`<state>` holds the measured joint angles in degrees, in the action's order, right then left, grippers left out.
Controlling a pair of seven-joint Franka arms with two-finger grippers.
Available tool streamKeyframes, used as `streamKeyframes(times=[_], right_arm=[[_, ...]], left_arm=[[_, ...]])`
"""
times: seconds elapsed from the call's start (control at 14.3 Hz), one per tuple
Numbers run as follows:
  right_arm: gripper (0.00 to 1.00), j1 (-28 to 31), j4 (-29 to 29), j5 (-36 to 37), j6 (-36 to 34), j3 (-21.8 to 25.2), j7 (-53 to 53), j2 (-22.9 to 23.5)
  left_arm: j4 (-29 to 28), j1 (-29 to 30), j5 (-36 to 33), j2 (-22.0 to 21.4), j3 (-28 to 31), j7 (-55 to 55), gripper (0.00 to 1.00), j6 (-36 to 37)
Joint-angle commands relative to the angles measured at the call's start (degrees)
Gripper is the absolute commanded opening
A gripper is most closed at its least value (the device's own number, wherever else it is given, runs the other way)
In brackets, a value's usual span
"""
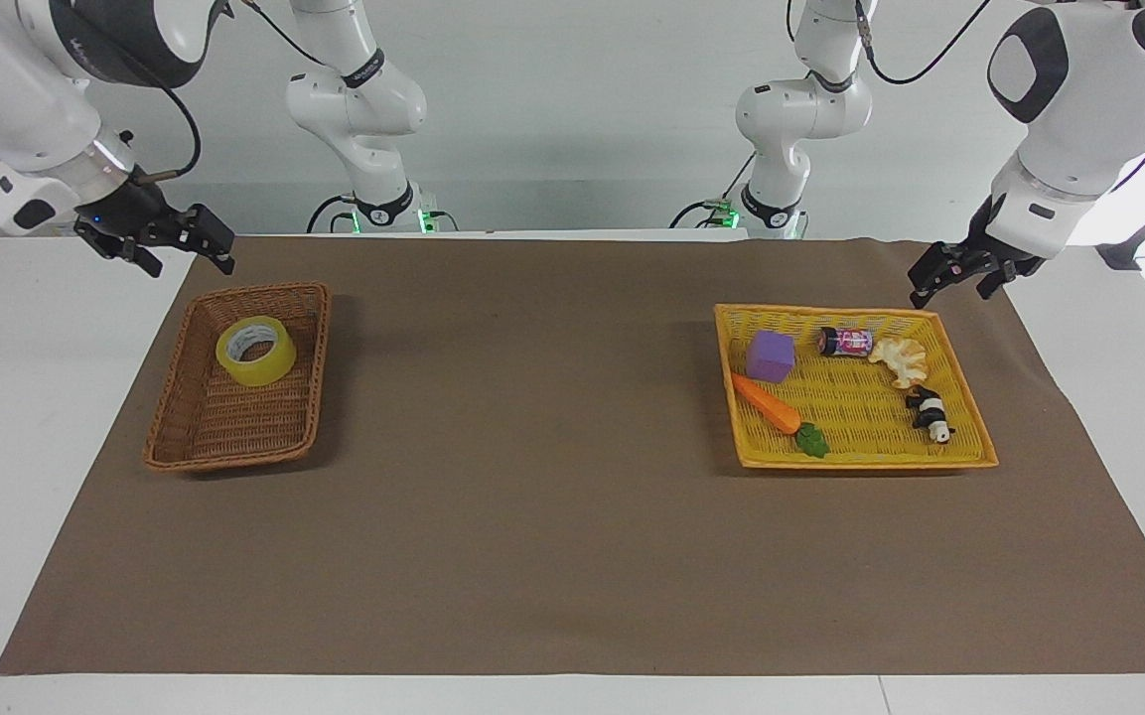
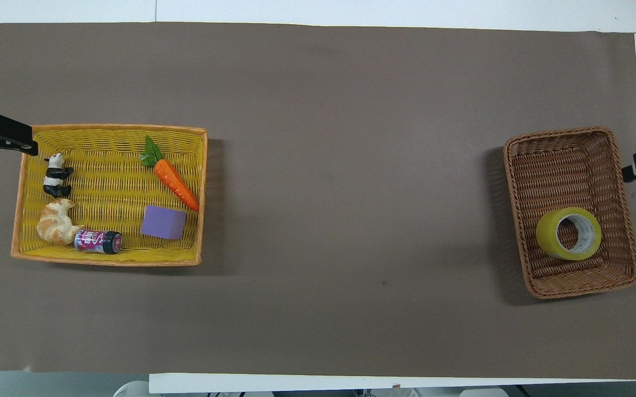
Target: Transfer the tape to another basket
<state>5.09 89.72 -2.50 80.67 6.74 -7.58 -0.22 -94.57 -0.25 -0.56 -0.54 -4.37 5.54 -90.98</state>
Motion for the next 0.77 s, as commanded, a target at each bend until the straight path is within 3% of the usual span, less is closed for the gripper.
streamKeyframes(times=[0.0,0.28,0.7], right_arm=[[1.0,-0.1,-1.7,2.8,-4.1,-0.6,1.4,-1.3],[1.0,-2.6,1.5,6.7,-3.9,-1.8,1.7,-3.1],[1.0,-3.7,-0.2,6.4,-2.0,-0.5,1.9,-1.8]], left_arm=[[1.1,0.9,-0.3,0.4,-0.6,-2.3,1.0,2.0],[0.3,1.0,-0.3,-0.2,-0.6,-2.4,1.0,1.1],[0.2,1.0,-0.2,-0.2,-1.0,-2.2,1.0,0.3]])
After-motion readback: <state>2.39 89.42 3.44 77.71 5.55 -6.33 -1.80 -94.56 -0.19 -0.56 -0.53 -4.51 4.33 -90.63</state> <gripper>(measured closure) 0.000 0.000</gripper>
